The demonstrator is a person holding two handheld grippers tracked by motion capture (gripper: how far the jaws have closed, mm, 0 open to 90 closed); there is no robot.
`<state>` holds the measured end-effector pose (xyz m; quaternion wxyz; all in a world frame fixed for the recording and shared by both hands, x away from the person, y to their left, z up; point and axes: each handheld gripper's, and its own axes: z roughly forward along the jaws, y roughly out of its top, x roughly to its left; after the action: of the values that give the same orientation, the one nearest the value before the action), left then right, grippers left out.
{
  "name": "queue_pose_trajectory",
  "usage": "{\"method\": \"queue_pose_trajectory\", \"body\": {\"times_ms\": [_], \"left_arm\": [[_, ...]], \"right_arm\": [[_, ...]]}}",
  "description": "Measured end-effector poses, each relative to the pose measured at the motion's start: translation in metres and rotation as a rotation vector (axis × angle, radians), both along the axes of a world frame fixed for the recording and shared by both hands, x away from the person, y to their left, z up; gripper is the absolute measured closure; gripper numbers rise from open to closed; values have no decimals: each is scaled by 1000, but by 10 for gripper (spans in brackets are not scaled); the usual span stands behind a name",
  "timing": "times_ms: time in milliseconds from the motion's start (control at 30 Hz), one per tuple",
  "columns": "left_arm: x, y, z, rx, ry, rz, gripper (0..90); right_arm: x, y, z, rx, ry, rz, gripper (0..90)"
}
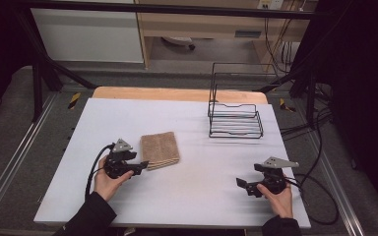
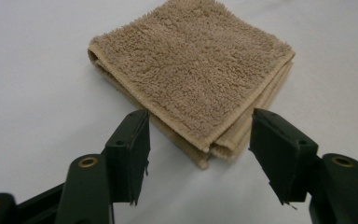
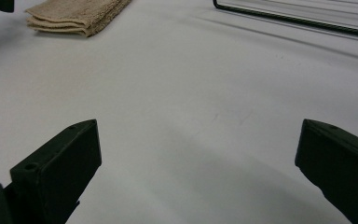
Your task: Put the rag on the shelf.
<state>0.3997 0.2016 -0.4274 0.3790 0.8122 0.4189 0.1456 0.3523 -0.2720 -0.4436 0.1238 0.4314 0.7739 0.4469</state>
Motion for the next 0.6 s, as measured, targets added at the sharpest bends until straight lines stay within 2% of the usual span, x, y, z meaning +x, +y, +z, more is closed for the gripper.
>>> {"method": "queue_pose_trajectory", "body": {"times_ms": [167,267,533,600], "left_arm": [[5,-8,-7,19,16,5,439],[8,-11,-10,24,32,5,460],[11,-13,-15,56,36,3,494],[11,-14,-17,50,50,4,512]], "right_arm": [[0,0,0,-1,-2,-1,7],[0,0,0,-3,1,-2,7],[1,0,-1,-3,2,2,7],[1,0,-1,-3,2,2,7]]}}
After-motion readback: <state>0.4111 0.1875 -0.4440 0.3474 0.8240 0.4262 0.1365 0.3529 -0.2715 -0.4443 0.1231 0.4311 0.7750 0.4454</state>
